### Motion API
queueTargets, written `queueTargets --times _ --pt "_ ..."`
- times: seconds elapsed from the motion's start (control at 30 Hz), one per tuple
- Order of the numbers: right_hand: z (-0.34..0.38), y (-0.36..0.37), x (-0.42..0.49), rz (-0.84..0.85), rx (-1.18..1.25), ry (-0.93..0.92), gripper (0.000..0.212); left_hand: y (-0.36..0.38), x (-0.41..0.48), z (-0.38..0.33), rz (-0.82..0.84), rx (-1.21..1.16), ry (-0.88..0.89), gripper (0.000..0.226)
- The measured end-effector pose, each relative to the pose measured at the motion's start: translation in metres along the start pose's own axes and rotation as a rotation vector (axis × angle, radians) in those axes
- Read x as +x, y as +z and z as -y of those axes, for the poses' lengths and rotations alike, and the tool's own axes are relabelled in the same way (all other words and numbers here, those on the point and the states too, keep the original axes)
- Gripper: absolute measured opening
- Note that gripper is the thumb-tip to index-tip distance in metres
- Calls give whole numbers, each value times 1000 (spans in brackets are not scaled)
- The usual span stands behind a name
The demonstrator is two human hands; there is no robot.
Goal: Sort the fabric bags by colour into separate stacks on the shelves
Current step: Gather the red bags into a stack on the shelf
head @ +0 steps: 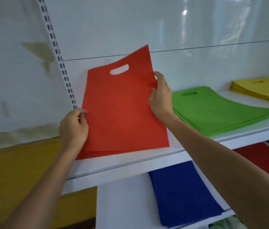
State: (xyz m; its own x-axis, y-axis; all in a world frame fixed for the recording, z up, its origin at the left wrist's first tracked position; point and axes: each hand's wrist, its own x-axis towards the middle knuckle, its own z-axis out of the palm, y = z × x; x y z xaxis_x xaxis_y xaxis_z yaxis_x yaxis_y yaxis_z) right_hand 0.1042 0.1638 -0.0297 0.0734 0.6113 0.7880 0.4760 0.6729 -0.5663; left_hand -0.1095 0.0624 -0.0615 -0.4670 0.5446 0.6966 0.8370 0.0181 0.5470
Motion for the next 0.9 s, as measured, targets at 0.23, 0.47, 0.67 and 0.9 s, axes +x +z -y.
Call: queueTargets --times 0.23,0.47,0.67,0.9 --pt "-50 -170 29 -125 -207 -29 80 44 -22 -139 152 -279 165 31" --pt "-160 -382 -9 -126 -546 150 60 145 -120 -305 416 -513 366 30" --pt "-239 -521 -95 -136 -773 448 44 225 -250 -392 737 -595 472 42" --pt "-321 -589 -195 31 -785 746 47 303 -386 -400 1018 -555 354 26"
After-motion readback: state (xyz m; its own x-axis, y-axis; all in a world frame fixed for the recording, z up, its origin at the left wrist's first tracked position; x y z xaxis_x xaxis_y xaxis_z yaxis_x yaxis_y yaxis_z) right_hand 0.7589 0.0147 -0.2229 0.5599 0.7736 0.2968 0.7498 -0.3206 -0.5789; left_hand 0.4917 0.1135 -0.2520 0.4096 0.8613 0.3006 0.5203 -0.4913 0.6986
